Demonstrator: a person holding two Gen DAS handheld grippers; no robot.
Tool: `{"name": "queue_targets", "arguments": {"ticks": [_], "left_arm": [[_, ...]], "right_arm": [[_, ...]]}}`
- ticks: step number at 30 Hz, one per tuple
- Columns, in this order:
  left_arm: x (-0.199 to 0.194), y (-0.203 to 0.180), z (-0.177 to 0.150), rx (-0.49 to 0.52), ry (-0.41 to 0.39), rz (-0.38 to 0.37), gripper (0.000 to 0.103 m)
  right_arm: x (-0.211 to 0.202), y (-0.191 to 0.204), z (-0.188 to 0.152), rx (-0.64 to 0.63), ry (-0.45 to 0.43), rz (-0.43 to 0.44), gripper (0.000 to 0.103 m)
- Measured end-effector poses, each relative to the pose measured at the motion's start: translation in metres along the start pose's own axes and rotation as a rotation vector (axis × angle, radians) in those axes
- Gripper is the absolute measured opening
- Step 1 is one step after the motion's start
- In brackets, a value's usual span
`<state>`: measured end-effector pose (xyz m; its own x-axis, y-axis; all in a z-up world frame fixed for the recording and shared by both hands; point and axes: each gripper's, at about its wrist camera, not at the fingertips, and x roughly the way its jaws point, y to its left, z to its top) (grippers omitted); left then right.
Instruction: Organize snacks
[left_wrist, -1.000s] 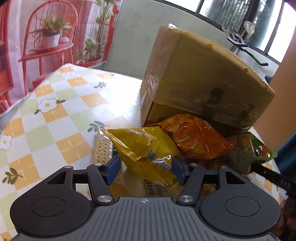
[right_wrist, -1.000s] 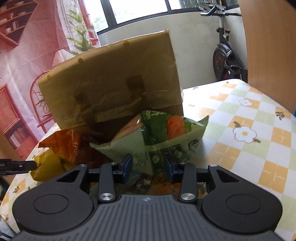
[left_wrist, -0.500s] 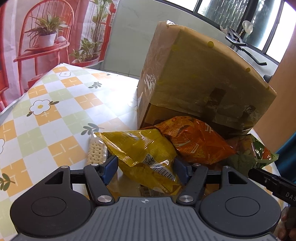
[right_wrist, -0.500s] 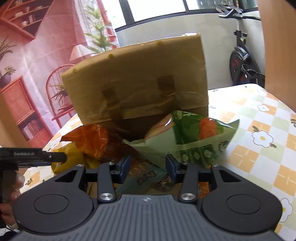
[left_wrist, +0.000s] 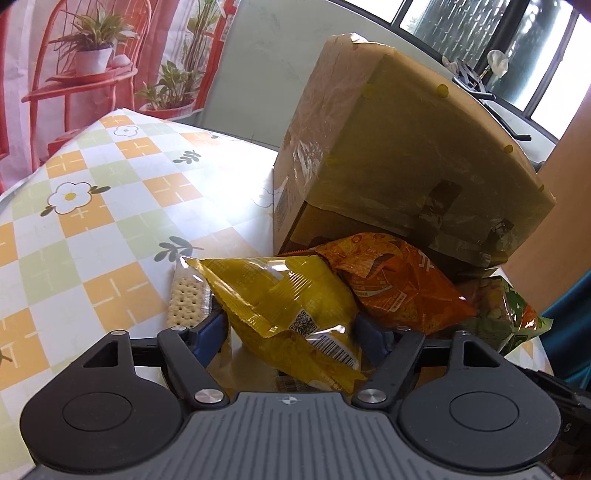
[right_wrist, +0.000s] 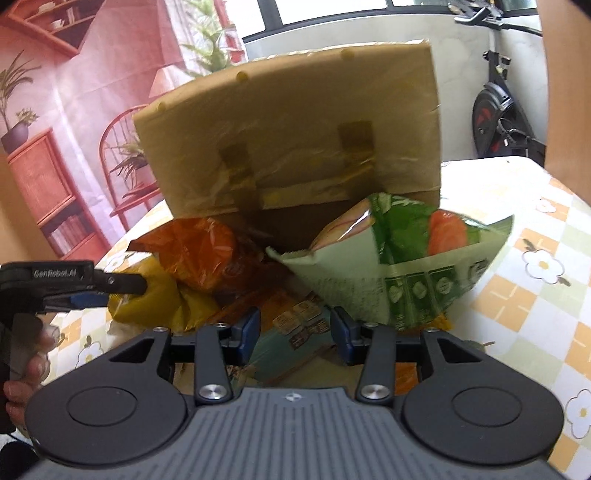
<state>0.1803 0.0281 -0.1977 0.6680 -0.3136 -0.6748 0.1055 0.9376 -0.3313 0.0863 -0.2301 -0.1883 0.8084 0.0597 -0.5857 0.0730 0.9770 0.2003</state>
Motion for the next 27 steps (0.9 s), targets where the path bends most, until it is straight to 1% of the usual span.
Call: {"name": "queue_targets", "arguments": {"ticks": [4,8,11,13,15,17,20,25,26,27], "left_arm": [[0.011,0.002,0.004,-0.018,0.011,-0.011,0.078],[0.019,0.003,0.004,-0.043,0.013,-0.008,0.083],[0.025,0.005,0.004,-0.063,0.014,-0.016,0.083],[0.025,0.006,0.004,-0.065,0.008,-0.031,0.074],[0.018,0.002,0.004,-0.037,-0.013,-0.016,0.064],[0.010,-0.001,0.003,-0.008,-0.038,-0.011,0.063],[-0.004,0.002,0.003,-0.009,-0.071,-0.021,0.062],[-0.027,0.008,-0.001,-0.006,-0.106,-0.001,0.062],[-0.029,0.009,-0.003,-0.009,-0.107,0.008,0.062],[-0.032,0.011,-0.006,-0.015,-0.107,0.015,0.062]], "right_arm": [[0.003,-0.002,-0.001,0.011,0.009,-0.006,0.045],[0.005,-0.007,-0.002,0.037,0.021,-0.021,0.045],[0.005,-0.008,-0.001,0.040,0.025,-0.033,0.045],[0.005,-0.008,-0.001,0.037,0.028,-0.041,0.045],[0.006,-0.006,-0.001,0.034,0.034,-0.044,0.045],[0.005,-0.003,-0.001,0.026,0.036,-0.046,0.045],[0.005,0.000,0.001,0.013,0.038,-0.045,0.045],[0.008,0.010,0.004,-0.007,0.050,-0.043,0.046],[0.009,0.012,0.004,-0.011,0.053,-0.039,0.047],[0.011,0.015,0.005,-0.014,0.056,-0.034,0.050]]}}
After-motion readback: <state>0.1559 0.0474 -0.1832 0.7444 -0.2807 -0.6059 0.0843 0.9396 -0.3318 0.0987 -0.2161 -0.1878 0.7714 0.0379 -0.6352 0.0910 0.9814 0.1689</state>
